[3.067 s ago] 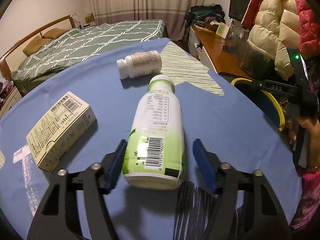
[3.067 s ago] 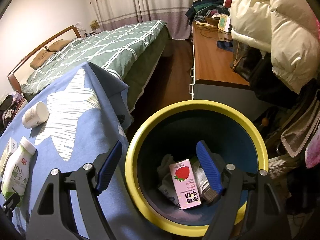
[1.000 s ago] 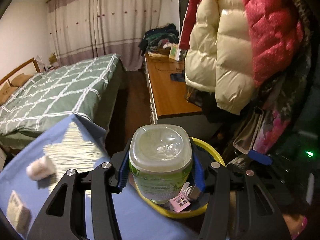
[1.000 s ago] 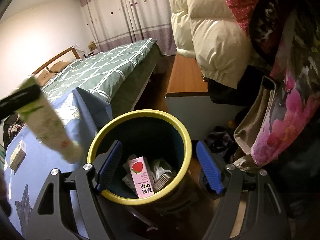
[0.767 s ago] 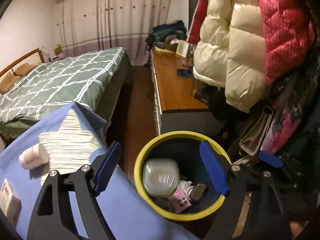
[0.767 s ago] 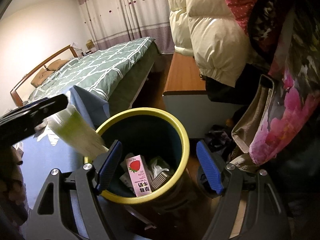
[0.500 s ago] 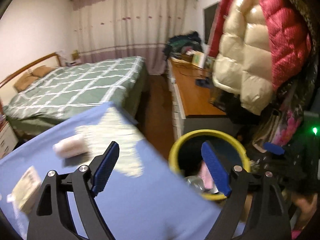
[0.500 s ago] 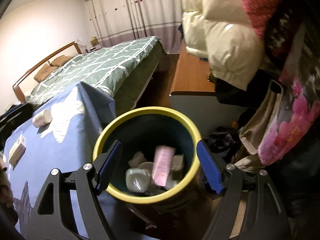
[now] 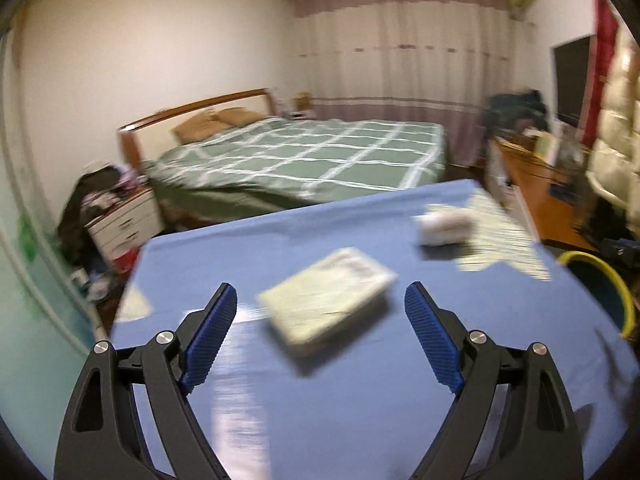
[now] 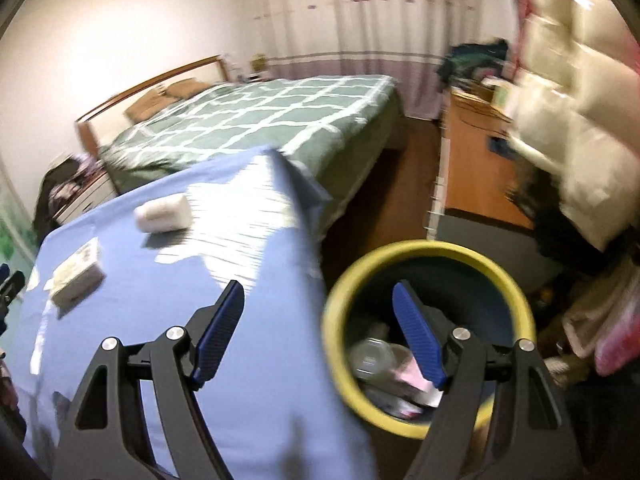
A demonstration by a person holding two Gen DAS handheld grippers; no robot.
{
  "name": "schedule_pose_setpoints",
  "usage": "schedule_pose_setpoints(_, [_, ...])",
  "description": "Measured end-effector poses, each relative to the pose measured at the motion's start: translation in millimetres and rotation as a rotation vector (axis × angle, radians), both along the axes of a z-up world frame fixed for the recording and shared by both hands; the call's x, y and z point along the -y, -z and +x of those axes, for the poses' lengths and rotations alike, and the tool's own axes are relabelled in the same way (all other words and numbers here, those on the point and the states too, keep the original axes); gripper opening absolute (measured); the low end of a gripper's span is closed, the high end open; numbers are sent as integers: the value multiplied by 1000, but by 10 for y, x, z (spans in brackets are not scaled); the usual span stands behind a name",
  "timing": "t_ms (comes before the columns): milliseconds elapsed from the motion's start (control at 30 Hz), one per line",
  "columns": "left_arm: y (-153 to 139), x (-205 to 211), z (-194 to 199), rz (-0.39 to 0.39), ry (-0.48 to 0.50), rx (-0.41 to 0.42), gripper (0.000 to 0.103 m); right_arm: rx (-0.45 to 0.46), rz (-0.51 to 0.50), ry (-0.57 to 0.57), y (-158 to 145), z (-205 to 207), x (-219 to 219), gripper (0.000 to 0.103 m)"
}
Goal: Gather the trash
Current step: 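Grasp the white pill bottle with the right gripper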
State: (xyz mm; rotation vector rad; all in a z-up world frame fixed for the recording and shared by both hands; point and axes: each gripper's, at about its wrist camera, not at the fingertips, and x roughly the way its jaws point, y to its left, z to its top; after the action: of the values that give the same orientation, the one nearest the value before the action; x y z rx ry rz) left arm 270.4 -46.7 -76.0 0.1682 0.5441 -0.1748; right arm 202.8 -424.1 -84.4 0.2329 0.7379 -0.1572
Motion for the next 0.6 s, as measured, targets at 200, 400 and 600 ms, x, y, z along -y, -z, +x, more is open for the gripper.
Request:
schedule_pose_setpoints(200, [256, -698, 157, 3, -147, 0, 85, -7, 8, -127, -82, 581, -584, 73])
schedule_pose_setpoints(400, [393, -981, 232, -58, -177, -40, 85, -62, -49, -154, -16, 1296, -1130, 81])
schedule_pose_setpoints(600, [408, -924, 206, -105, -184, -59, 85, -117, -54, -122, 175, 1799, -1321, 85])
